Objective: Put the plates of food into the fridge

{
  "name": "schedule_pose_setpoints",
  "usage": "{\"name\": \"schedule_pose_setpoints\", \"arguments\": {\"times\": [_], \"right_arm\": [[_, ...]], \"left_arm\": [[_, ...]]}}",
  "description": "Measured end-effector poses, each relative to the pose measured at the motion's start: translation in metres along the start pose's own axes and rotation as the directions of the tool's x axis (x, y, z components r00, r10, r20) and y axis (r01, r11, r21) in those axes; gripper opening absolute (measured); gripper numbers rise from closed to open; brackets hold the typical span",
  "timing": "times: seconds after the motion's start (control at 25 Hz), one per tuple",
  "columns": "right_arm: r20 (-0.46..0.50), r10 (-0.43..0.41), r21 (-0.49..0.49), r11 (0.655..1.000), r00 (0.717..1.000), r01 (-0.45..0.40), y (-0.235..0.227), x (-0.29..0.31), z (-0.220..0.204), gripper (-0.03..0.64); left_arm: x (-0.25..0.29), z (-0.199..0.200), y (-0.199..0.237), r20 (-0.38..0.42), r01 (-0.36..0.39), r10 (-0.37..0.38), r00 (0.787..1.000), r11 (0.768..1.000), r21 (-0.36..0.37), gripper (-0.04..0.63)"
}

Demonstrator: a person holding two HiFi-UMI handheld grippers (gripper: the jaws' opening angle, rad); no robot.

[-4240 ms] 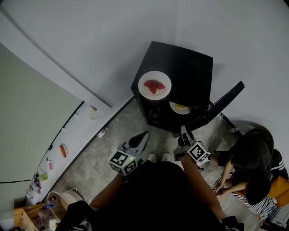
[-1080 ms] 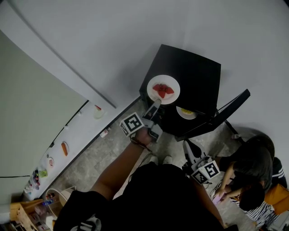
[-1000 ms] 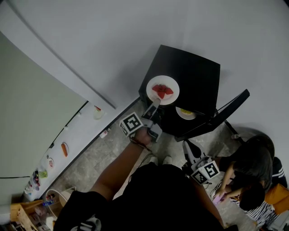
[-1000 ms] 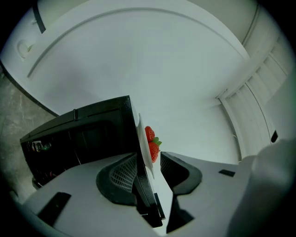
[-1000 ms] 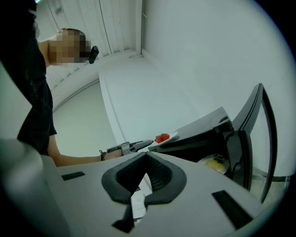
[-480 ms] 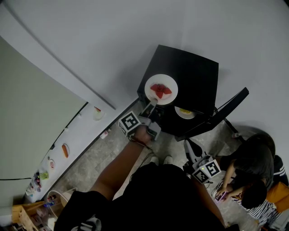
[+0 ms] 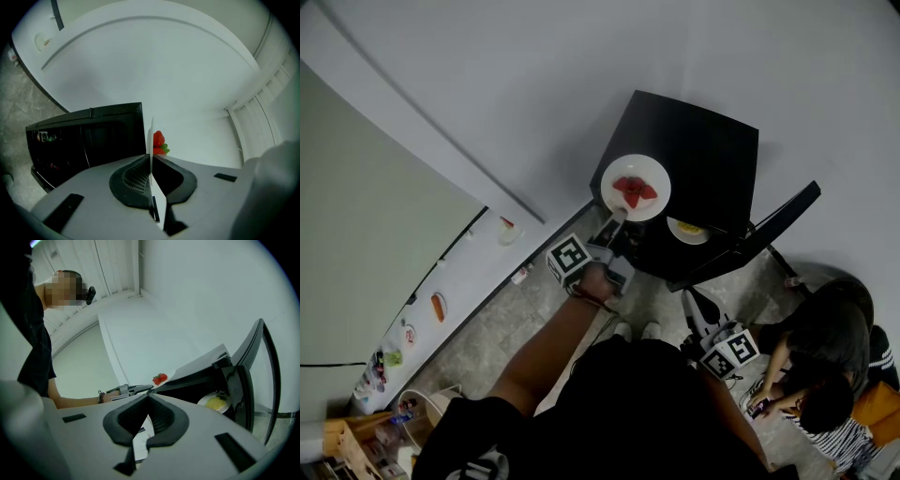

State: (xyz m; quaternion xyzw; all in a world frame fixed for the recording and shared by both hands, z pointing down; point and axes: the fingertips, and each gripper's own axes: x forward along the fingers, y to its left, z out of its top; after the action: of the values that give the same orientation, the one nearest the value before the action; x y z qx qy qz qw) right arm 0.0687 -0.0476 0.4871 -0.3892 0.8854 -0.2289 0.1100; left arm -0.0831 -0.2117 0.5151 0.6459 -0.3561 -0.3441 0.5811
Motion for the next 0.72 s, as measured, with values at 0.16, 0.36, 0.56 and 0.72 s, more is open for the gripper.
{"name": "schedule_pose_setpoints", "arguments": {"times": [0.16, 0.36, 0.56, 0.72], "right_arm": [[-0.003, 0.003, 0.008, 1.0, 1.0, -0.003, -0.002, 0.001, 0.0, 0.025], [-0.009, 0.016, 0.025, 1.0, 1.0, -0.015, -0.003, 0.002, -0.004, 0.025], [-0.011, 0.029, 0.034, 0.999, 1.0, -0.029, 0.009, -0.002, -0.007, 0.025], [-0.015, 0.042, 0.047, 0.998, 0.999, -0.041, 0.009, -0.004, -0.01, 0.025]], "left_arm": [[-0.006, -0.002, 0.0, 0.007, -0.006, 0.007, 1.0, 1.0, -0.022, 0.034], [-0.016, -0.006, -0.002, 0.02, -0.007, 0.008, 1.0, 0.997, -0.079, 0.034], [-0.046, -0.01, -0.015, 0.039, 0.012, -0.009, 0.999, 0.997, -0.081, 0.034], [-0.066, -0.013, -0.013, 0.05, 0.001, 0.002, 0.999, 0.998, -0.069, 0.034]]}}
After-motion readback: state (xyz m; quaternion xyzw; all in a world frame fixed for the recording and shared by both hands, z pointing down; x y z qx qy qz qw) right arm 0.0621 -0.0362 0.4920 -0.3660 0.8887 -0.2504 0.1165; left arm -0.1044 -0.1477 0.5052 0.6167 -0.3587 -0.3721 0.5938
